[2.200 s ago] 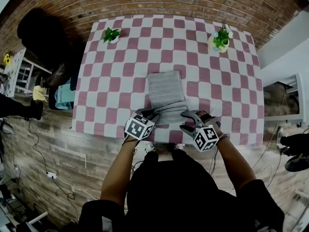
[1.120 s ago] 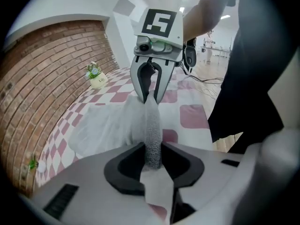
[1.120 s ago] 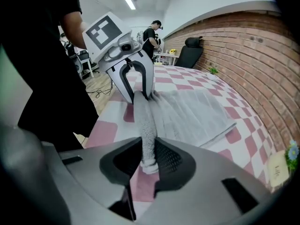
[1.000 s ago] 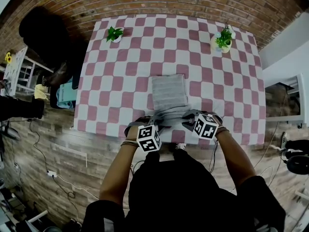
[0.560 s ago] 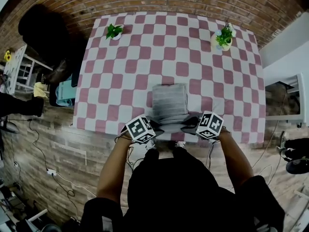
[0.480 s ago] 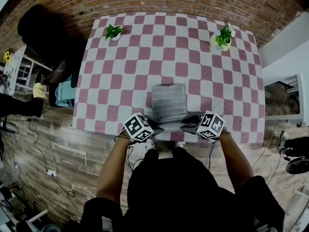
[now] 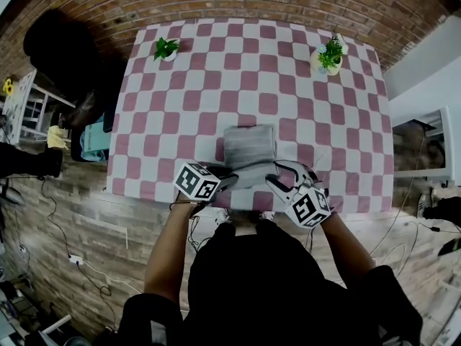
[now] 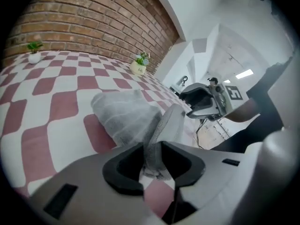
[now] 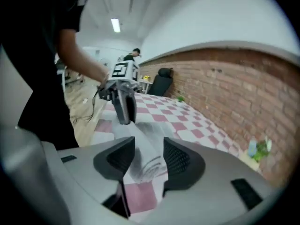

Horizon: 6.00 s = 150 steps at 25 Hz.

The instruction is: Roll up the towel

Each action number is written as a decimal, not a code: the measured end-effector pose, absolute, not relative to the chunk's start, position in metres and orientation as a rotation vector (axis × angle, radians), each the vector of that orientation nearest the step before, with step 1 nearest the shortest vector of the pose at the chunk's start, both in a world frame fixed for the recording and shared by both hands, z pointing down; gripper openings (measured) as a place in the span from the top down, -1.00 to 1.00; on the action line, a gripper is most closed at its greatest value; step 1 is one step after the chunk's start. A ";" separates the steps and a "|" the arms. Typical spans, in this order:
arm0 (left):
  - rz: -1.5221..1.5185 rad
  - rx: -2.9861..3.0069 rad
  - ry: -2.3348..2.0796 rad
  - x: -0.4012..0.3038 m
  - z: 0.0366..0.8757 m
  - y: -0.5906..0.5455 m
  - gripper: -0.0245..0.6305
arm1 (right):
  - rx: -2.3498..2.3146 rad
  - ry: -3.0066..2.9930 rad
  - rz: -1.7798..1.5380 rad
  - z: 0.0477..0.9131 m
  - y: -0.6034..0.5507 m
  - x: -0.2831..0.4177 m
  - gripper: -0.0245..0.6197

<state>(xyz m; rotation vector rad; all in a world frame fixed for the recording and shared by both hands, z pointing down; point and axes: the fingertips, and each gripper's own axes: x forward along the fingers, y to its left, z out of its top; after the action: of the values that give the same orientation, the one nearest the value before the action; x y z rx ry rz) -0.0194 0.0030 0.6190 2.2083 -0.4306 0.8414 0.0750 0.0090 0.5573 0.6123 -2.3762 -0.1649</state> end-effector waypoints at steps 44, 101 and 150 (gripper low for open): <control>1.107 2.478 -0.039 -0.019 0.628 0.058 0.26 | 0.054 -2.419 0.405 0.613 0.047 0.080 0.23; 0.614 2.384 -0.944 -0.039 0.586 -0.077 -0.08 | 0.937 -2.572 0.362 0.569 -0.058 0.102 0.09; 0.176 2.766 -1.351 -0.047 0.380 -0.049 0.94 | 1.374 -2.669 -0.080 0.386 -0.035 0.111 0.93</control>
<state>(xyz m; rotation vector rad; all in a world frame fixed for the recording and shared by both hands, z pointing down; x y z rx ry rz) -0.0470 -0.0489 0.3801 2.7664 -1.3511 0.1765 0.1108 -0.0347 0.3860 1.3735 -2.6685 -0.0799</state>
